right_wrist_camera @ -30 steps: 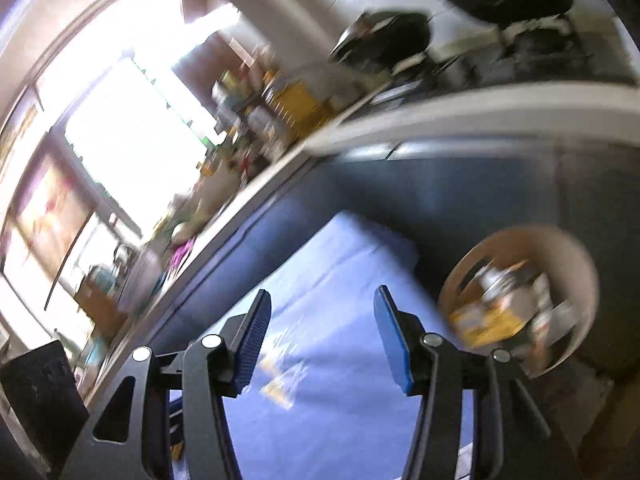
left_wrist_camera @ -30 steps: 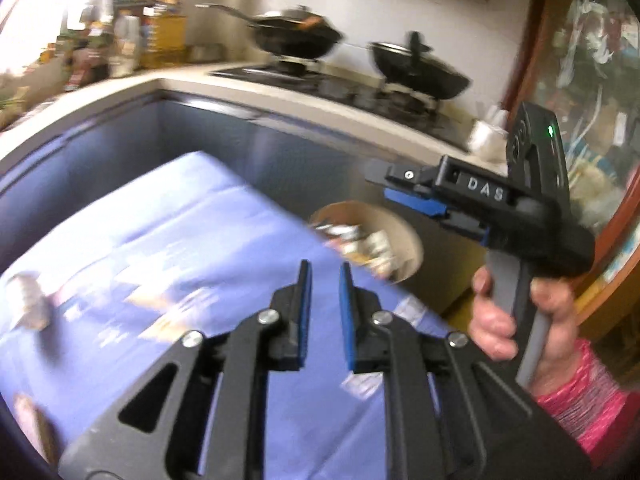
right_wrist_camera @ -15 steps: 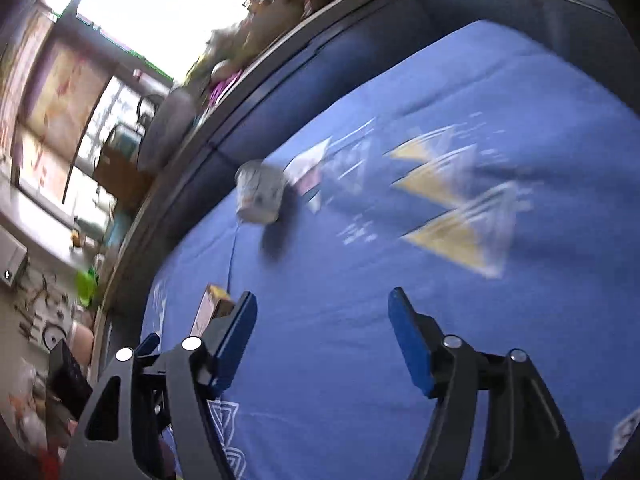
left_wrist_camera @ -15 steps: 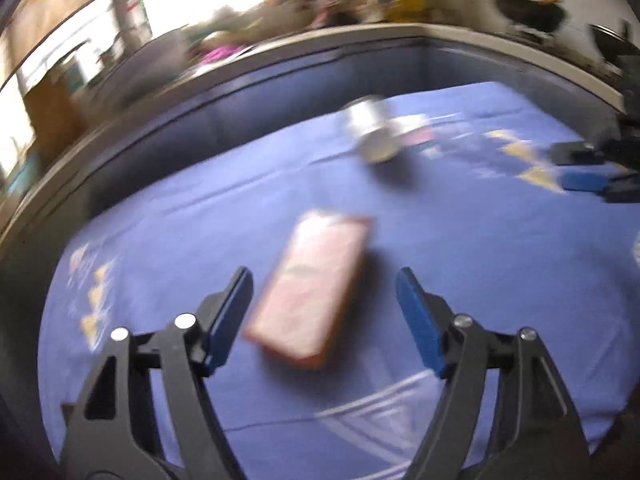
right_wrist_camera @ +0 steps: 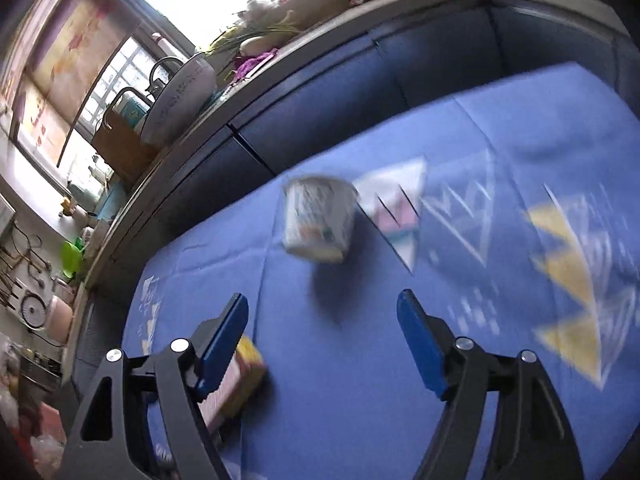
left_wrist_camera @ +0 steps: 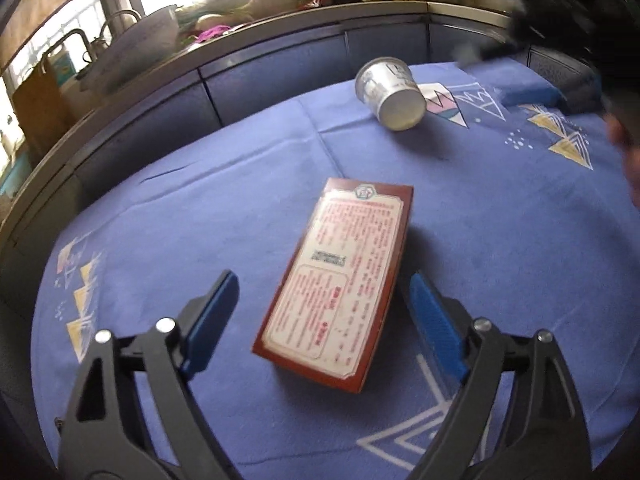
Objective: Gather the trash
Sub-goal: 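Grasp the white yogurt cup with the right gripper while the left gripper grasps the brown box, then carry the yogurt cup and box over the bin and open both grippers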
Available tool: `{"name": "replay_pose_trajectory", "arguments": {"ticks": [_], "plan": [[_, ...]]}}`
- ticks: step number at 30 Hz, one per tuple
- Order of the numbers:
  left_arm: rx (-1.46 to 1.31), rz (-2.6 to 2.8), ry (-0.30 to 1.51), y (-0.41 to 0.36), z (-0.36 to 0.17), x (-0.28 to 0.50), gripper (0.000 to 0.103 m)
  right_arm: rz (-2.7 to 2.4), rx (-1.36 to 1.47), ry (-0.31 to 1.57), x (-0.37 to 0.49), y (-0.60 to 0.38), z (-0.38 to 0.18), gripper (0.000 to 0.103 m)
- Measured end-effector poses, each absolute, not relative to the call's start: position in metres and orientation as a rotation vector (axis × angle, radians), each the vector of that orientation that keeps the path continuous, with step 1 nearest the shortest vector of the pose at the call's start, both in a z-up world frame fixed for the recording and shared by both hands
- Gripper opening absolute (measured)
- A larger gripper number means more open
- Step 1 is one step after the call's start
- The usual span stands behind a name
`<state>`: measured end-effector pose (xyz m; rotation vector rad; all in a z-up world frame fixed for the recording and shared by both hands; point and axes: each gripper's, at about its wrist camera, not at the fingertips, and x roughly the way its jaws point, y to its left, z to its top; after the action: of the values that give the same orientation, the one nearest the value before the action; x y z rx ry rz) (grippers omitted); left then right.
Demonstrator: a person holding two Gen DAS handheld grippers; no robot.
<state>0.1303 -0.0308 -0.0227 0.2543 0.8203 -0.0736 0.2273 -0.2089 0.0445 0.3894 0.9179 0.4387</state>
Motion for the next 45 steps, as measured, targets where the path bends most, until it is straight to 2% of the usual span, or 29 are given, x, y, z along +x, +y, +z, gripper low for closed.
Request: {"name": "replay_pose_trajectory", "arguments": {"ticks": [4,8,9,10,11,12,14,24,31,32,33,40,45], "plan": [[0.232,-0.074,0.837,-0.031,-0.025,0.134,0.084,0.423,0.310,0.899,0.261,-0.179,0.047,0.078],[0.222,-0.083,0.853,-0.031,-0.029,0.135,0.084,0.381,0.293,0.966,0.295,-0.160,0.030,0.078],[0.222,-0.086,0.859,-0.031,-0.030,0.136,0.080,0.374,0.299,0.984,0.299,-0.158,0.023,0.078],[0.219,-0.087,0.866,-0.032,-0.031,0.136,0.075,0.377,0.307,1.004,0.304,-0.157,0.017,0.071],[0.218,-0.089,0.882,-0.033,-0.033,0.137,0.068,0.391,0.308,1.024,0.308,-0.156,0.012,0.059],[0.223,-0.083,0.880,-0.033,-0.033,0.136,0.066,0.404,0.306,1.037,0.309,-0.156,0.009,0.055],[0.211,-0.096,0.879,-0.034,-0.030,0.132,0.063,0.419,0.329,1.036,0.302,-0.162,0.012,0.054],[0.031,-0.280,0.805,-0.050,0.019,0.090,0.060,0.457,0.298,0.840,0.168,-0.253,0.040,0.054],[0.009,-0.456,0.821,-0.106,0.031,0.076,0.059,0.290,0.311,0.727,0.071,-0.342,0.036,0.054],[0.019,-0.479,0.824,-0.119,0.032,0.074,0.051,0.264,0.321,0.716,0.061,-0.353,0.036,0.054],[0.028,-0.501,0.832,-0.130,0.032,0.076,0.017,0.247,0.329,0.711,0.055,-0.362,0.034,0.054],[0.107,-0.609,0.889,-0.223,0.027,0.100,0.015,0.127,0.451,0.697,0.025,-0.443,0.011,0.054],[0.155,-0.540,0.926,-0.234,0.026,0.120,0.016,0.127,0.531,0.673,0.014,-0.472,0.004,0.054]]}}
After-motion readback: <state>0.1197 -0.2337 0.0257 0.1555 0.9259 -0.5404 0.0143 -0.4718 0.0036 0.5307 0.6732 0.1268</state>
